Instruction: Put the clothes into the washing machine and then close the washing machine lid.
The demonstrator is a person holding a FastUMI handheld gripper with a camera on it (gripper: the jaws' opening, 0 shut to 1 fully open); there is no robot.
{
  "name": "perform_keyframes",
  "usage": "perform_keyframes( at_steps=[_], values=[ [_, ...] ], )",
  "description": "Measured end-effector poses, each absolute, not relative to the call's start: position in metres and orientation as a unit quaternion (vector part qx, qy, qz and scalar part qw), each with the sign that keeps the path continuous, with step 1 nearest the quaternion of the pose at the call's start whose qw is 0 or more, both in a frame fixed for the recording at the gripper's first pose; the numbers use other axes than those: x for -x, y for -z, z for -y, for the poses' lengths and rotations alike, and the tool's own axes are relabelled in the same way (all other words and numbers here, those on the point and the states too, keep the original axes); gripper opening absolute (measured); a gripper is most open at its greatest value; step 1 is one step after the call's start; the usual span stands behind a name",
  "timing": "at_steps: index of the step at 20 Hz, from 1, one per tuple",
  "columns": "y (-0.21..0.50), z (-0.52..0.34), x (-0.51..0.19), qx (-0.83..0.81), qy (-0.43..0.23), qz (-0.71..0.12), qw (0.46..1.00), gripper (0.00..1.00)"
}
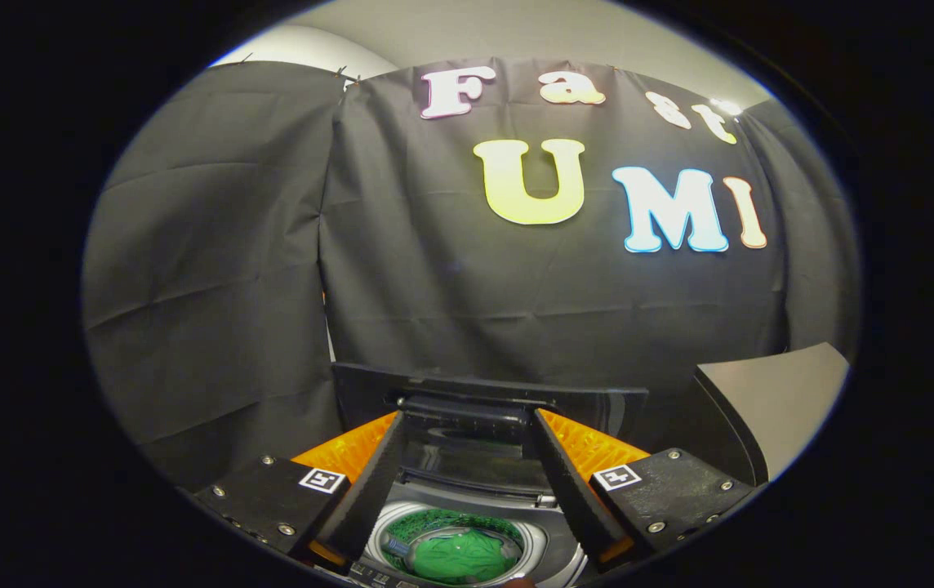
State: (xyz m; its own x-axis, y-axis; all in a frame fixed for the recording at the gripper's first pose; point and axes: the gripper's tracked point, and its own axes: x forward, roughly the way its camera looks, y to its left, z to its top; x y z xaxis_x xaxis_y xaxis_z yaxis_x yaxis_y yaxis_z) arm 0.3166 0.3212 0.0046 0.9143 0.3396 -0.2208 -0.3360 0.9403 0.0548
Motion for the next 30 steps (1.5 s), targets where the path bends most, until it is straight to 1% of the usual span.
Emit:
perform_keyframes(
  at_steps=[7, 16, 23, 26, 29, 30],
  values=[
    [-0.033, -0.335, -0.366, -0.008, -0.150, -0.100, 0.984, 0.95],
    [-0.032, -0.350, -0.423, -0.008, -0.126, -0.115, 0.985, 0.95],
    [-0.013, -0.355, -0.450, -0.020, -0.101, -0.162, 0.981, 0.95],
    [0.009, -0.353, -0.447, 0.001, -0.095, -0.193, 0.977, 0.95],
    [0.032, -0.353, -0.432, -0.017, -0.096, -0.234, 0.967, 0.95],
    [0.030, -0.352, -0.436, -0.024, -0.094, -0.220, 0.971, 0.96]
  ],
)
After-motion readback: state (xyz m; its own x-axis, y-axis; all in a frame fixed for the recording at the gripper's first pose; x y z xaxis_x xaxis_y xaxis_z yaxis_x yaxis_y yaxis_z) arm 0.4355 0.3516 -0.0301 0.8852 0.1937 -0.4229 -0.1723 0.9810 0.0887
